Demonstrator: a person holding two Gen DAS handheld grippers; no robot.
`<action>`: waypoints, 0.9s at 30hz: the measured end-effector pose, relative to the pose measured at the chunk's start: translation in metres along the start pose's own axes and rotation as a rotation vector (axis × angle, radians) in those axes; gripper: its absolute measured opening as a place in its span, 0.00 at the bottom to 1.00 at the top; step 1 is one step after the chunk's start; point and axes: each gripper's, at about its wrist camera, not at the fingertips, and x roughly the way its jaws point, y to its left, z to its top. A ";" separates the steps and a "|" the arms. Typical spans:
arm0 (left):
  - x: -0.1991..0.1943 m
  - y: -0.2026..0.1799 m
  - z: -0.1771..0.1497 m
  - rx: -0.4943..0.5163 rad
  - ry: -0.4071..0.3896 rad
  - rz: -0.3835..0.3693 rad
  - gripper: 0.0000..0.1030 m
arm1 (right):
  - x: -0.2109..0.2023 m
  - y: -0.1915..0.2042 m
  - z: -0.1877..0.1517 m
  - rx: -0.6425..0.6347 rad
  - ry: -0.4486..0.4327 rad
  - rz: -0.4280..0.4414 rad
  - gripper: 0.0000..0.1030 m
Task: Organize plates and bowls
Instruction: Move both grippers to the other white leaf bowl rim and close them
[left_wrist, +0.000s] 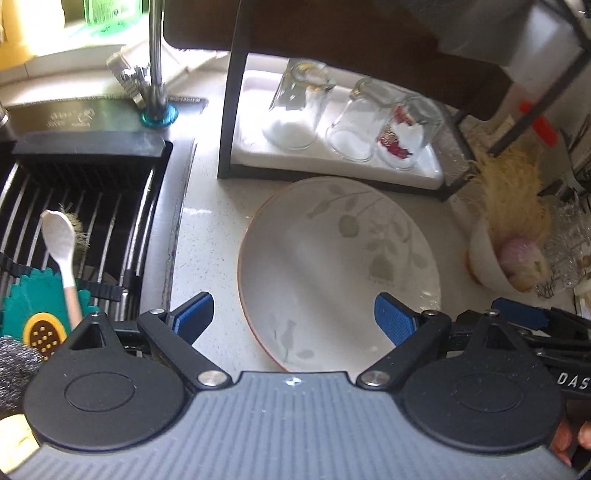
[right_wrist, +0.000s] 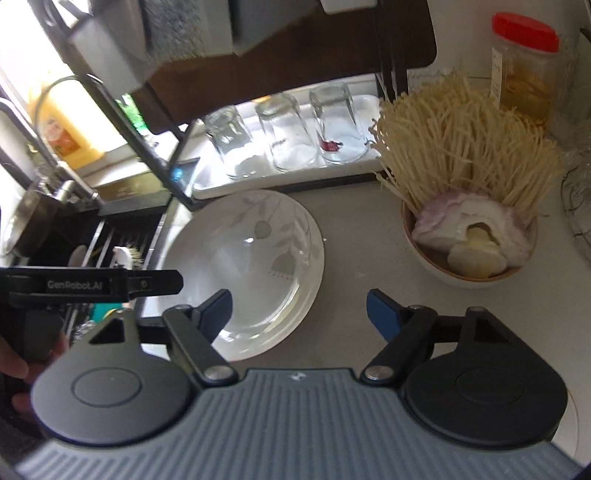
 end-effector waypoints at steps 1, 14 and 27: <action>0.004 0.003 0.002 -0.004 0.001 -0.003 0.92 | 0.005 0.000 0.000 0.008 0.005 -0.006 0.76; 0.040 0.020 0.023 0.027 0.003 -0.074 0.56 | 0.043 0.003 0.005 0.094 0.015 -0.065 0.45; 0.053 0.045 0.034 0.000 -0.009 -0.090 0.16 | 0.057 0.000 0.008 0.160 0.016 -0.113 0.14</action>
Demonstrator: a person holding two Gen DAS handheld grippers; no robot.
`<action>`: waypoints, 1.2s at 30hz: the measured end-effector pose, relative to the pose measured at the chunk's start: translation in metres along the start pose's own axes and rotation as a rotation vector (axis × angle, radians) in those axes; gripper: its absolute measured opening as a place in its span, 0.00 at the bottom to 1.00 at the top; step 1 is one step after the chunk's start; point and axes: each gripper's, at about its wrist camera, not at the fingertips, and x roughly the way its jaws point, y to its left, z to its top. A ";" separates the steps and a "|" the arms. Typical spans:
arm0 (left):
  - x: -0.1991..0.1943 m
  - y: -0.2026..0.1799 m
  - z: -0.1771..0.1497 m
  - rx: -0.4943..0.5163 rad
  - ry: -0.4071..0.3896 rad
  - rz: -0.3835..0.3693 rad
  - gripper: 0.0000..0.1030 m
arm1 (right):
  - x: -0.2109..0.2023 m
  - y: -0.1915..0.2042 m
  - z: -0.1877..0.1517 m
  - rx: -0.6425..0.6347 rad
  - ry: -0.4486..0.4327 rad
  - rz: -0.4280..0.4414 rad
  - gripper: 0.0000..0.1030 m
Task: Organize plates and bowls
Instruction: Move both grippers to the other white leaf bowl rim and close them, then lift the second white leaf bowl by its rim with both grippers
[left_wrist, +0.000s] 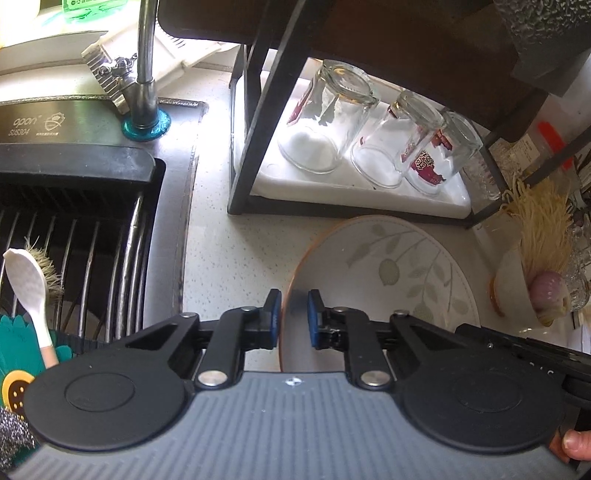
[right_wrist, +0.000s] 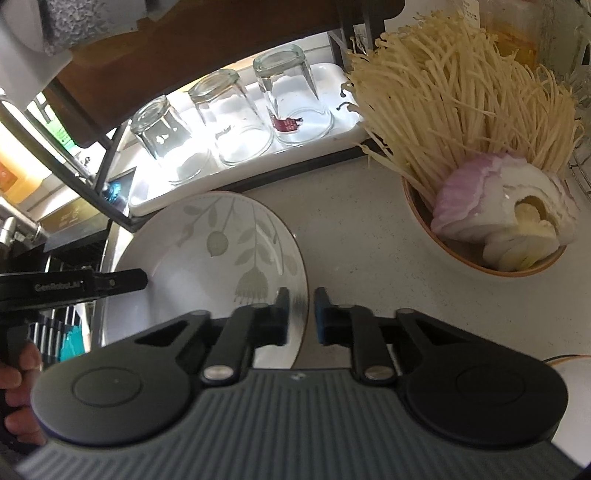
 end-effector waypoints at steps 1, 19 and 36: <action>0.000 0.003 0.000 -0.010 0.002 -0.011 0.15 | 0.000 0.001 0.000 0.001 -0.001 -0.004 0.14; -0.015 -0.006 -0.007 0.005 -0.018 -0.038 0.13 | -0.017 -0.003 -0.004 -0.025 -0.003 0.011 0.14; -0.090 -0.061 -0.016 0.072 -0.098 -0.048 0.13 | -0.098 -0.021 -0.009 0.031 -0.117 0.063 0.14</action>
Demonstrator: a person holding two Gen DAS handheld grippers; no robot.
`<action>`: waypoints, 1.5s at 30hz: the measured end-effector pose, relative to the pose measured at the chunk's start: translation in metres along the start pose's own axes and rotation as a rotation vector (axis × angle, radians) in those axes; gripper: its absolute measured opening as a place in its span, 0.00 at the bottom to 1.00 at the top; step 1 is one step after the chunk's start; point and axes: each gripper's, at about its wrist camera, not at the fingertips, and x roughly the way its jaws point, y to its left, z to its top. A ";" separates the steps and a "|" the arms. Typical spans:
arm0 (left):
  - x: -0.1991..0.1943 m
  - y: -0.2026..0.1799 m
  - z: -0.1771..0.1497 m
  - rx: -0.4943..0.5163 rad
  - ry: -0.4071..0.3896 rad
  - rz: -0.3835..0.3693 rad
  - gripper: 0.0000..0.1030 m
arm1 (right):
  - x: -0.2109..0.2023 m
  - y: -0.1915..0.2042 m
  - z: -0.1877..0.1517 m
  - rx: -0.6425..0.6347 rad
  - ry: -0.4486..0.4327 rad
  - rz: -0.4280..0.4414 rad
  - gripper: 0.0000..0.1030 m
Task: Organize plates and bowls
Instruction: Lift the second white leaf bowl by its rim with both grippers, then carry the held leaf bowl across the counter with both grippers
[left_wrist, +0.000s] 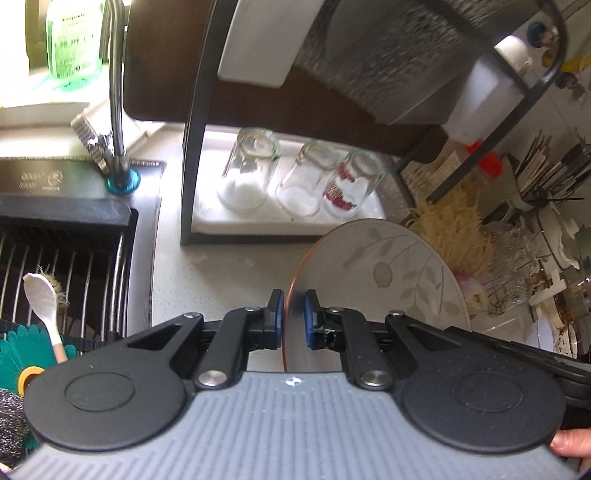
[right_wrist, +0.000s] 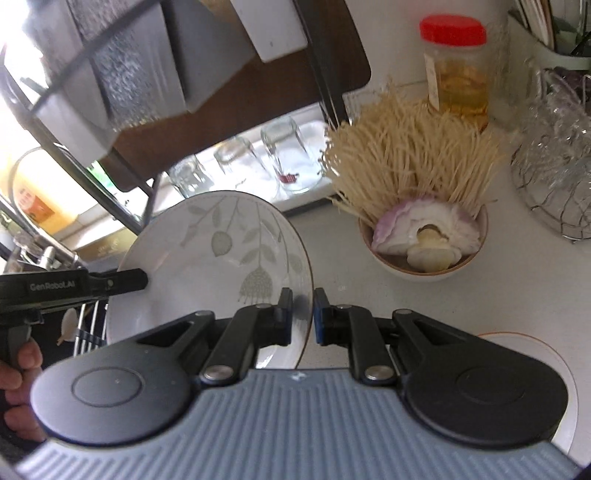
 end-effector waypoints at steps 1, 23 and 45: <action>-0.003 -0.002 0.000 0.005 -0.005 0.001 0.13 | -0.003 -0.001 0.000 -0.002 -0.003 0.004 0.14; -0.058 -0.066 -0.063 -0.052 -0.051 -0.012 0.12 | -0.078 -0.042 -0.026 -0.034 -0.048 0.035 0.12; -0.012 -0.157 -0.141 -0.016 0.024 0.019 0.12 | -0.098 -0.142 -0.065 -0.026 -0.012 -0.003 0.13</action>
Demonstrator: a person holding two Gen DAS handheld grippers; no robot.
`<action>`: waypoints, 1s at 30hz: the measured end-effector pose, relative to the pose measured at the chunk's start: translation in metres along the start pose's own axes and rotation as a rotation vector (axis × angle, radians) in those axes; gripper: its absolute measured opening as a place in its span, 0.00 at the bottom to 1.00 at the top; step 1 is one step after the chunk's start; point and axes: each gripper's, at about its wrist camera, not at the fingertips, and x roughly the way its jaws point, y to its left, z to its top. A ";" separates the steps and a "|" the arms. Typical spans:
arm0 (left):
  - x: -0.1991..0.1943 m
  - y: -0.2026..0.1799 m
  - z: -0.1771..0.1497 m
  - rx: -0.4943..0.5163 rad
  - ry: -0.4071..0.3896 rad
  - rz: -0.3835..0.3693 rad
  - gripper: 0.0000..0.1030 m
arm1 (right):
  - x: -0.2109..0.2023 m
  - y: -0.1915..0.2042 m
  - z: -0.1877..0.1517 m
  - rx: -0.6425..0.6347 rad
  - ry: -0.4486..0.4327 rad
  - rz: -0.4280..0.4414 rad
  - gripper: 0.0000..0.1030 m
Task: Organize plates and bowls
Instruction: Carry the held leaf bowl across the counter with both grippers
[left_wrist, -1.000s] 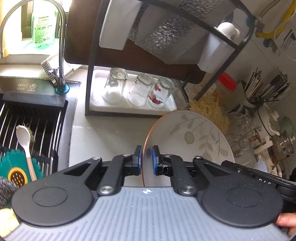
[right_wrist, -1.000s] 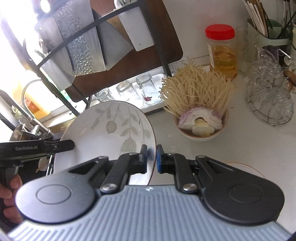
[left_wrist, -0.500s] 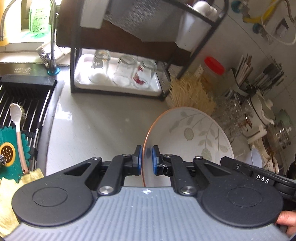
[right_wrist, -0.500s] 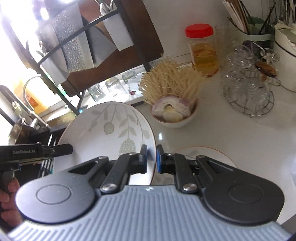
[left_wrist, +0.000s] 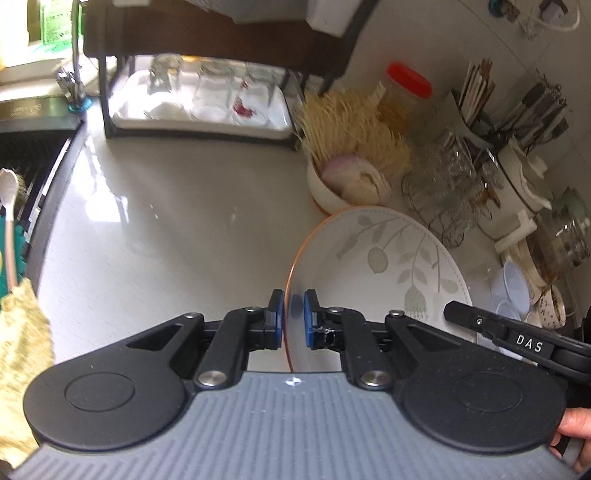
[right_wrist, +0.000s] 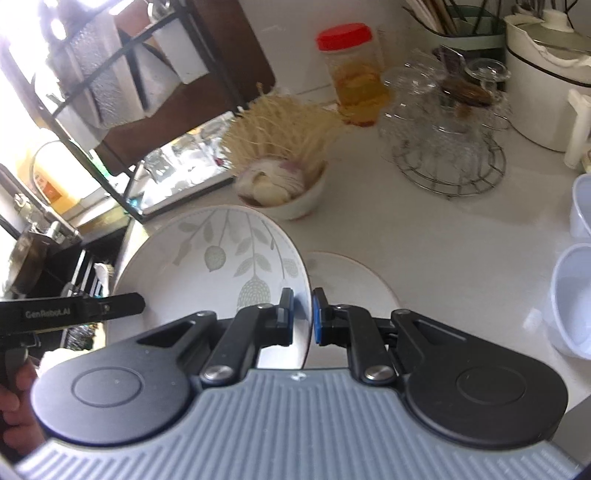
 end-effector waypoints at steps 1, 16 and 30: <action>0.005 -0.003 -0.003 -0.004 0.007 0.000 0.12 | 0.000 -0.004 -0.002 0.000 0.001 -0.005 0.13; 0.060 -0.034 -0.024 -0.004 0.083 0.008 0.12 | 0.018 -0.045 -0.024 -0.023 -0.022 -0.097 0.14; 0.074 -0.035 -0.015 0.000 0.069 0.050 0.13 | 0.036 -0.045 -0.024 -0.116 -0.014 -0.108 0.16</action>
